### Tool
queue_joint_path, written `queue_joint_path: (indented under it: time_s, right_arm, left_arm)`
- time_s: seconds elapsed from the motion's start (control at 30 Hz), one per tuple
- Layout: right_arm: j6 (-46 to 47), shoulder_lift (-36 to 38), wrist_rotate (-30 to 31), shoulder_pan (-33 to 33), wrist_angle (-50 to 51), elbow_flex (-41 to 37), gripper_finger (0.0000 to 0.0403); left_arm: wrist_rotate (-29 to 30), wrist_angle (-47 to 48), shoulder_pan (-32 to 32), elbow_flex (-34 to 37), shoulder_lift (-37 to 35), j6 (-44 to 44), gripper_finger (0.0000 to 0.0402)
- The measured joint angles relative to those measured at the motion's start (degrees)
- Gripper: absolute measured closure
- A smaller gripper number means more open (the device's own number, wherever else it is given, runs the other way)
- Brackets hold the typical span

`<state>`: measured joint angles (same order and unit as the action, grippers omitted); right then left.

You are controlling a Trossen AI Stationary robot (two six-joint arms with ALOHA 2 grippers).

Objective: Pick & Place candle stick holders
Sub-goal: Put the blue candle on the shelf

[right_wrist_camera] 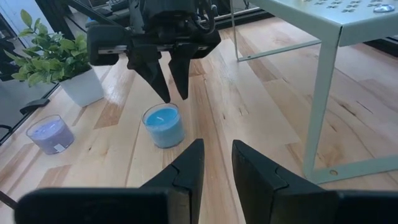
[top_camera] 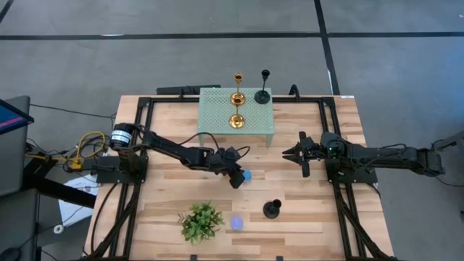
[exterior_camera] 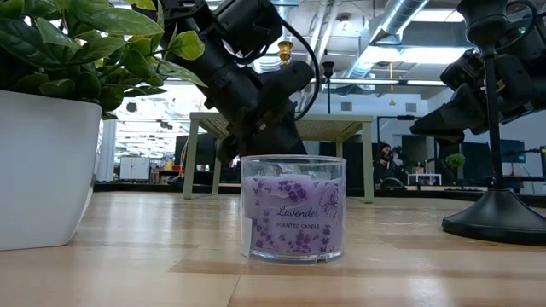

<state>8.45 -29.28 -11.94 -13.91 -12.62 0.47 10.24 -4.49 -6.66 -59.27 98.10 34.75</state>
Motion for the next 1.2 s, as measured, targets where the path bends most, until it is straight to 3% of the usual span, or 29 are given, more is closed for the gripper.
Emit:
queue_joint_path:
  time_s: [0.17, 0.7, 1.2]
  right_arm:
    - [0.0, 0.0, 0.0, 0.0, 0.0, 0.0, 0.0327]
    - [0.0, 0.0, 0.0, 0.0, 0.0, 0.0, 0.0327]
    - [0.0, 0.0, 0.0, 0.0, 0.0, 0.0, 0.0327]
  left_arm:
    - [-0.1, 0.0, -0.5, 0.0, 0.0, 4.8, 0.0281]
    - [-0.5, -0.1, 0.4, 0.0, 0.0, 4.9, 0.0284]
    - [-2.2, -0.2, 0.2, -0.1, 1.1, 5.9, 0.0316]
